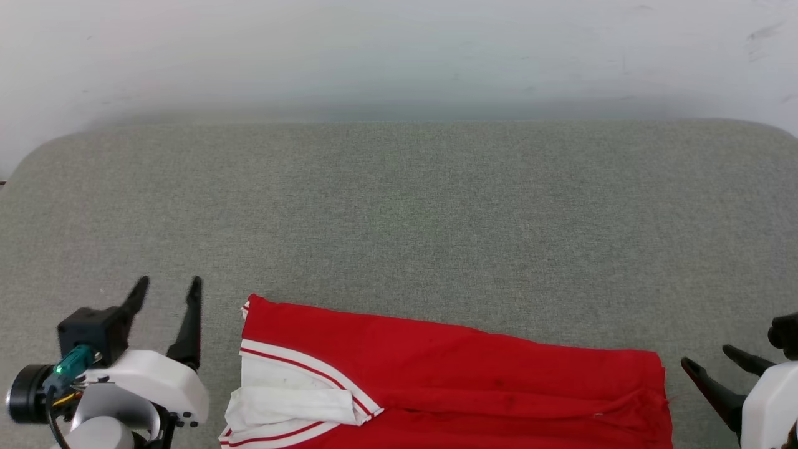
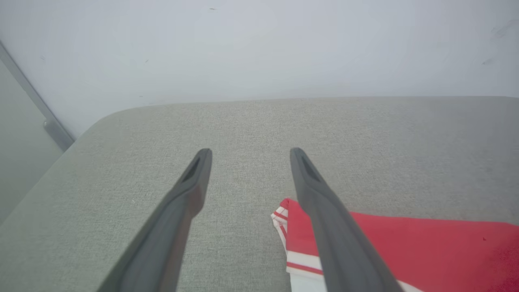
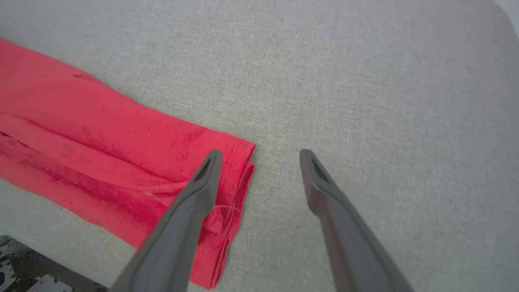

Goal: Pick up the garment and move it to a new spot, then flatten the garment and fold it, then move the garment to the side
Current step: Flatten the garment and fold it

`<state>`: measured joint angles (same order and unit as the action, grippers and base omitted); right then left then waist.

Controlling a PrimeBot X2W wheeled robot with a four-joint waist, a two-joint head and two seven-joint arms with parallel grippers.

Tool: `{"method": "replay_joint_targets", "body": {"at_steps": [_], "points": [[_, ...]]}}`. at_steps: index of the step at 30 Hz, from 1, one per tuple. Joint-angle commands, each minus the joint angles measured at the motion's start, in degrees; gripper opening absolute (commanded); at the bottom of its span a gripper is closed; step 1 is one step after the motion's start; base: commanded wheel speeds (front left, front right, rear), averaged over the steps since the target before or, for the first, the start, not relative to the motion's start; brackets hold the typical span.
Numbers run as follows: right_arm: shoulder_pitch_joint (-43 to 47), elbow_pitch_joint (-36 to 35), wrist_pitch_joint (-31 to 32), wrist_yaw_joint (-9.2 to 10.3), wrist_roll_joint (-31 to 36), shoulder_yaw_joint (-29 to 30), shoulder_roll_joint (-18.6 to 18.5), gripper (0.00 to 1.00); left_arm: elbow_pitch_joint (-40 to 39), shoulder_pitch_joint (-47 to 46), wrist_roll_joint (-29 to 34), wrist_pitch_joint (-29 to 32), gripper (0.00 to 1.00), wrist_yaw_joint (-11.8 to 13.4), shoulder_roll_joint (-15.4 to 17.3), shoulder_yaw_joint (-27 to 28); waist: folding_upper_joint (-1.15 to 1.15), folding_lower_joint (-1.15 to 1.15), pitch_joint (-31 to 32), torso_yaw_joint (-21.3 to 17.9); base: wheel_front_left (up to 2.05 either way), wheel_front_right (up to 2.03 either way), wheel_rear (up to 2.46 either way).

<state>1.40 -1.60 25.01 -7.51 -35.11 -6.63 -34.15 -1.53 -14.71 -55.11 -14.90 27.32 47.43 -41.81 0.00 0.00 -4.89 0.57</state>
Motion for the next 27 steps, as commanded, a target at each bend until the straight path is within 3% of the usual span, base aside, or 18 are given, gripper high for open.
{"method": "replay_joint_targets", "body": {"at_steps": [1,7,12,19,20,23,27], "points": [[0.9,0.4,2.0,0.05,0.3,-0.6,-1.0,1.00,-0.7,3.1,3.5,-0.3,1.00,1.7,-1.7,3.9,0.00,0.00,-0.1,0.1,0.00,0.00,0.00],[0.6,3.1,6.6,0.05,-2.6,-0.8,-0.2,1.00,-3.9,12.9,16.7,-0.3,1.00,5.1,-8.3,18.5,0.00,0.00,-0.4,1.0,0.00,0.00,0.00],[-0.1,4.9,7.9,0.05,-3.6,-2.8,1.1,1.00,-6.3,19.2,25.5,-0.3,1.00,5.1,-14.6,26.8,0.00,0.00,-0.9,2.2,0.00,0.00,0.00],[-1.3,9.3,8.3,0.05,-4.6,-6.3,2.3,1.00,-6.8,23.8,33.6,-0.3,1.00,1.3,-23.1,33.8,0.00,0.00,-1.7,3.4,0.00,0.00,0.00],[-1.3,9.3,8.3,0.05,-4.6,-6.3,2.3,1.00,-6.8,23.8,33.6,-0.3,1.00,1.3,-23.1,33.8,0.00,0.00,-1.7,3.4,0.00,0.00,0.00],[-1.5,13.1,7.9,0.05,-5.4,-9.3,3.5,1.00,-6.9,24.0,37.8,-0.3,1.00,-1.6,-27.3,36.1,0.00,0.00,-2.1,4.0,0.00,0.00,0.00],[-1.5,15.3,7.3,-0.05,-5.9,-12.5,4.7,1.00,-6.4,24.2,41.3,-0.3,1.00,-3.5,-29.9,37.3,0.00,0.00,-2.3,4.4,0.00,0.00,0.00]]}}
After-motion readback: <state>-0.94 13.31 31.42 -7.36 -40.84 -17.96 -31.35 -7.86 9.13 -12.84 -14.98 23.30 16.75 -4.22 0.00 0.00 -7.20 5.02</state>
